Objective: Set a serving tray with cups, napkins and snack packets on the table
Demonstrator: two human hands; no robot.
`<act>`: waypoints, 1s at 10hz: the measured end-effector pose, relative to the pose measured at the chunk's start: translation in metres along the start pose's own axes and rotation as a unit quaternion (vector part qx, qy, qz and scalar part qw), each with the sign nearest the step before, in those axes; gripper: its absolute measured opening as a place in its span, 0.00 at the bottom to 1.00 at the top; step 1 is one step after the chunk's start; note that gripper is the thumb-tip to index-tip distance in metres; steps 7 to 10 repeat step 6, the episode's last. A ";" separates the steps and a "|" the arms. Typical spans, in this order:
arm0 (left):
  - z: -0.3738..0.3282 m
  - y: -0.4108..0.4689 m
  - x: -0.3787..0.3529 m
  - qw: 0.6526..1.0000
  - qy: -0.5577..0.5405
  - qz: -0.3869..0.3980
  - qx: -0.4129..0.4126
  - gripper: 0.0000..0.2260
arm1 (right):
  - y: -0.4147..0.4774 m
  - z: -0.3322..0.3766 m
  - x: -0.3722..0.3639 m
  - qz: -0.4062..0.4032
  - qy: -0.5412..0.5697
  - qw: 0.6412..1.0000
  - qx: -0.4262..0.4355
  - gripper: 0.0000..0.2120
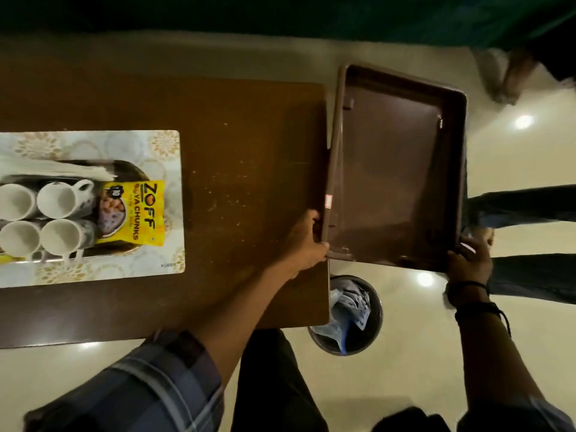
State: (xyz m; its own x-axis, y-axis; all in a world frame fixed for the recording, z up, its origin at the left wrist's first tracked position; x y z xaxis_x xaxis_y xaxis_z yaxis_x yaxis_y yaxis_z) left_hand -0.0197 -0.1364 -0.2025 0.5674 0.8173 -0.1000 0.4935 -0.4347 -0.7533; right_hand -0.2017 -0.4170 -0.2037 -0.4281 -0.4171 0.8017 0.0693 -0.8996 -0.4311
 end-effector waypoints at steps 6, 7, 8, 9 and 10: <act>0.012 0.013 -0.037 0.992 0.108 0.067 -0.006 0.32 | -0.007 0.002 0.004 -0.113 -0.034 0.992 0.039 0.26; 0.012 0.013 -0.037 0.992 0.108 0.067 -0.006 0.32 | -0.007 0.002 0.004 -0.113 -0.034 0.992 0.039 0.26; 0.012 0.013 -0.037 0.992 0.108 0.067 -0.006 0.32 | -0.007 0.002 0.004 -0.113 -0.034 0.992 0.039 0.26; 0.012 0.013 -0.037 0.992 0.108 0.067 -0.006 0.32 | -0.007 0.002 0.004 -0.113 -0.034 0.992 0.039 0.26; 0.012 0.013 -0.037 0.992 0.108 0.067 -0.006 0.32 | -0.007 0.002 0.004 -0.113 -0.034 0.992 0.039 0.26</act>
Point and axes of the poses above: each hand's wrist, its own y-axis towards the middle knuckle, its own x-axis out of the back of the hand, z = x × y, the point moved 5 cm from there along y, towards the middle knuckle, and after that the axes turned 15 degrees about -y, right-handed, at the moved point
